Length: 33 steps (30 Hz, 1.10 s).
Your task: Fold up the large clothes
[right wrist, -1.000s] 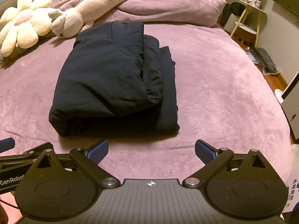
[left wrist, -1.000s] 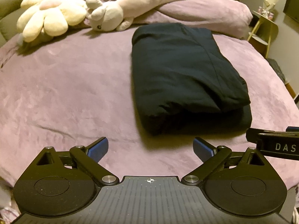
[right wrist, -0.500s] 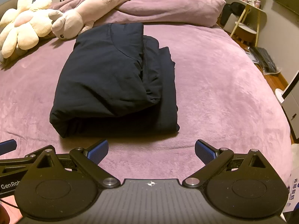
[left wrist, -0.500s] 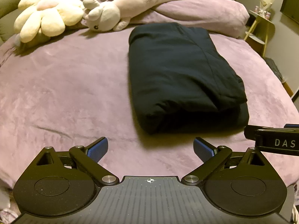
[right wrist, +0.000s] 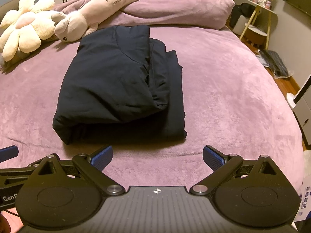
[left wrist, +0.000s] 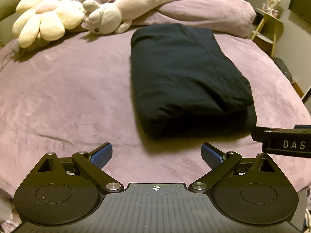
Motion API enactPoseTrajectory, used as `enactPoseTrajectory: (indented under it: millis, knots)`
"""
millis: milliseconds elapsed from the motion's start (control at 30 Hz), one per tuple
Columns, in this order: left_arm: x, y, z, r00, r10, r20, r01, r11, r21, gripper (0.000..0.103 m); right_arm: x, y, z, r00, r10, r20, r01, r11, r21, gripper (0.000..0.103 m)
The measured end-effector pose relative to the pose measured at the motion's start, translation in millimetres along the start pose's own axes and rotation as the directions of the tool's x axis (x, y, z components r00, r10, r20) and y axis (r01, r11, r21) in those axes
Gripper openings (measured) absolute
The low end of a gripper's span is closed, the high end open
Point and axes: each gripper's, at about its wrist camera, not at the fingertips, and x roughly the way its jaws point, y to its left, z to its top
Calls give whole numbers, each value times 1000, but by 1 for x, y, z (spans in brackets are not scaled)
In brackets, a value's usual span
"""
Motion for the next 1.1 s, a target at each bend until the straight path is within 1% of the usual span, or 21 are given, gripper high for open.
enactPoseTrajectory:
  millis: [100,467,667,867,1100]
  knots:
    - [-1,-1,0,1000,-9,6,9,1000,7,101,0,0,0,1000,1,1,-1,1000,0,99]
    - [0,0,1,999,-41,-5,41,999,-19,101,0,-1,2,1000,2,-4,-2,1000,2,99]
    - [-2,-6,0,1000,-1,6,1,1000,14,101,0,-3,2,1000,3,-2,-3,1000,6,99]
    - [0,-5,0,1000,11,-7,-11,1000,9,101,1,-4,2,1000,2,-3,-2,1000,11,99]
    - [0,-7,0,1000,9,0,-9,1000,23,101,1,-3,2,1000,1,-3,-1,1000,12,99]
